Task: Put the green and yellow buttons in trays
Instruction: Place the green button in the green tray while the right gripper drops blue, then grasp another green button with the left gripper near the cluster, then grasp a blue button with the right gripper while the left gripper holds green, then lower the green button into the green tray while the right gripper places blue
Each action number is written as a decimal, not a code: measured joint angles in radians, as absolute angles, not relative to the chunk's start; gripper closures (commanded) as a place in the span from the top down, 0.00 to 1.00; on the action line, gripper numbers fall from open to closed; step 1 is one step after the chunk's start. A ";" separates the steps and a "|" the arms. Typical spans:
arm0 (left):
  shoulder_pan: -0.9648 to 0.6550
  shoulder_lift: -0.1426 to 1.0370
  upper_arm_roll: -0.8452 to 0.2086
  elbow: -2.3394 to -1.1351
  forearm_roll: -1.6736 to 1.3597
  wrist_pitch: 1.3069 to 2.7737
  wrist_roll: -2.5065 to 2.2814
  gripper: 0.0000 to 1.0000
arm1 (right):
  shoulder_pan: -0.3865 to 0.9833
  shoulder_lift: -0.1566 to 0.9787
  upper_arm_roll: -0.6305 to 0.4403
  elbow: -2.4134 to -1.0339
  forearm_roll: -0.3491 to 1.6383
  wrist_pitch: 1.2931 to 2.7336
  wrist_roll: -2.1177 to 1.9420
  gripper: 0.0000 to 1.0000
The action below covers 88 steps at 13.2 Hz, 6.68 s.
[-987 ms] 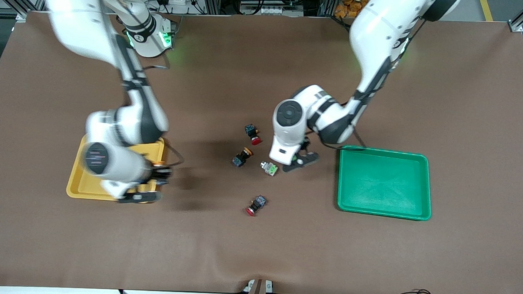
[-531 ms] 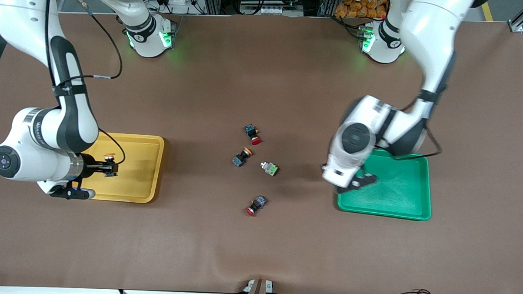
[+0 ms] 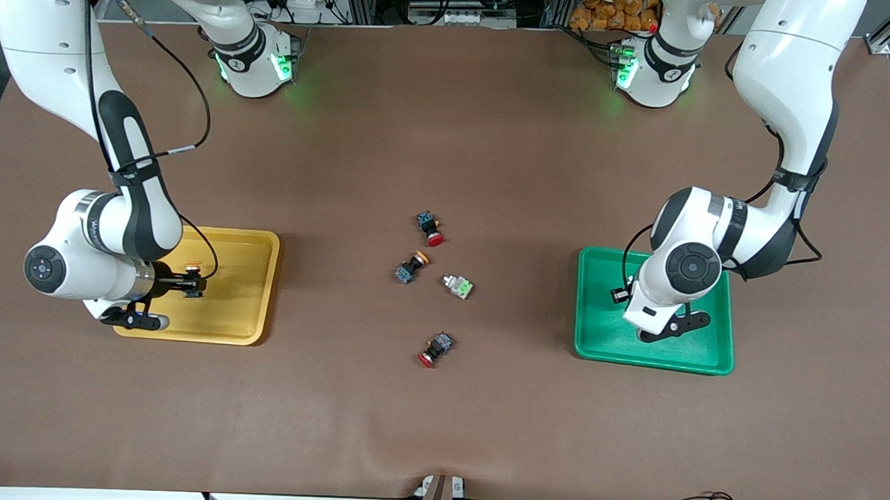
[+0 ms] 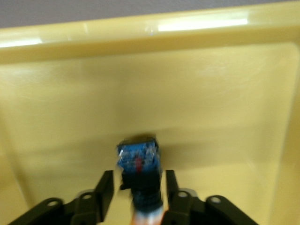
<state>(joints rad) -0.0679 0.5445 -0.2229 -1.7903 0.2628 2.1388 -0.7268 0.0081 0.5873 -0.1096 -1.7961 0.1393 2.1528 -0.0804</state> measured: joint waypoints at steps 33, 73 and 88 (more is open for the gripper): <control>-0.465 0.871 -0.293 -1.411 0.263 2.318 -1.624 1.00 | 0.264 0.557 -0.036 -1.620 0.381 1.968 0.501 1.00; -0.378 0.849 -0.275 -1.372 0.231 2.323 -1.687 0.00 | 0.630 0.733 -0.031 -1.569 0.383 2.246 0.940 0.55; 0.138 0.724 -0.530 -1.506 0.379 1.900 -1.036 0.00 | 0.546 0.694 -0.192 -1.415 0.299 1.835 0.810 0.00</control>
